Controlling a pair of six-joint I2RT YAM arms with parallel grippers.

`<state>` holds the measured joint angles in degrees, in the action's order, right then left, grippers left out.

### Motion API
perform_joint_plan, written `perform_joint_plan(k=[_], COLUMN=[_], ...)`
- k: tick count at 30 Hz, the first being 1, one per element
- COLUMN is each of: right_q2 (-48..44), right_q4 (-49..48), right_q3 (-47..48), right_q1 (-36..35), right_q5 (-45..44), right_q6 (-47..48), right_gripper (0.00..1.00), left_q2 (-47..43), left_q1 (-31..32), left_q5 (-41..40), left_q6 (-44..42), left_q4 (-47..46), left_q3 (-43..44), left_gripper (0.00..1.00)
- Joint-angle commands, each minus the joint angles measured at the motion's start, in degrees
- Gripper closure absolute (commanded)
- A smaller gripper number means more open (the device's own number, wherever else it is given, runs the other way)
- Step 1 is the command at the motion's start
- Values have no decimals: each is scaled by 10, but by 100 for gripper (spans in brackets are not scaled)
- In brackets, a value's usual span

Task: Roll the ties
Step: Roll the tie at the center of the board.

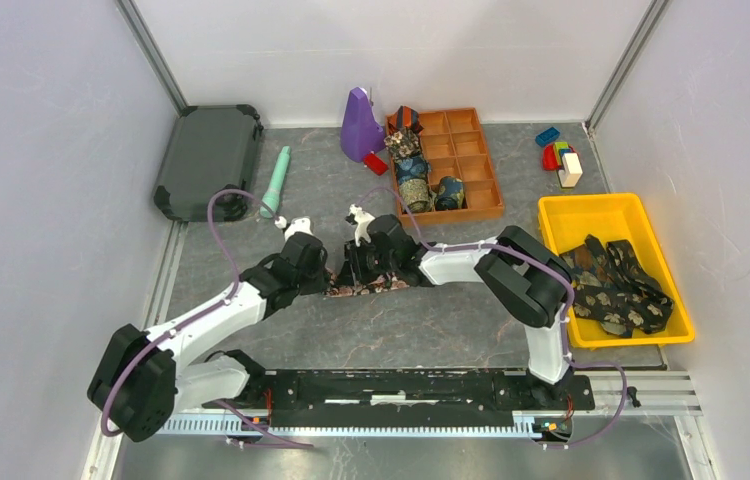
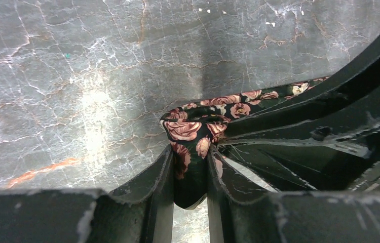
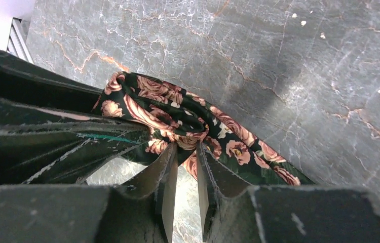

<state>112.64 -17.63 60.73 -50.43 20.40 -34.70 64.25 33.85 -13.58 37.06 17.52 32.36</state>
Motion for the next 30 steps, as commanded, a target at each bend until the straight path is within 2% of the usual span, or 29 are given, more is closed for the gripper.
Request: perform_joint_plan(k=[1,12,20,30], right_q2=[19,-22,-90,-95], right_q4=[-40,-30,-36,-26], right_q3=[26,-12,-83,-126], right_q1=[-4,2,45,84], right_q5=[9,4,-17,-42], right_q6=[-9,16,31,59], right_gripper=[74,76,76,77], left_q2=[12,55,87,129], left_q1=[25,69,94,122], left_q5=[-58,-147,-185,-233], left_q6=[-25,-35,-34,-28], left_q4=[28,84,104,136], left_q3=[41,84,107,143], left_gripper=[78,79,79,80])
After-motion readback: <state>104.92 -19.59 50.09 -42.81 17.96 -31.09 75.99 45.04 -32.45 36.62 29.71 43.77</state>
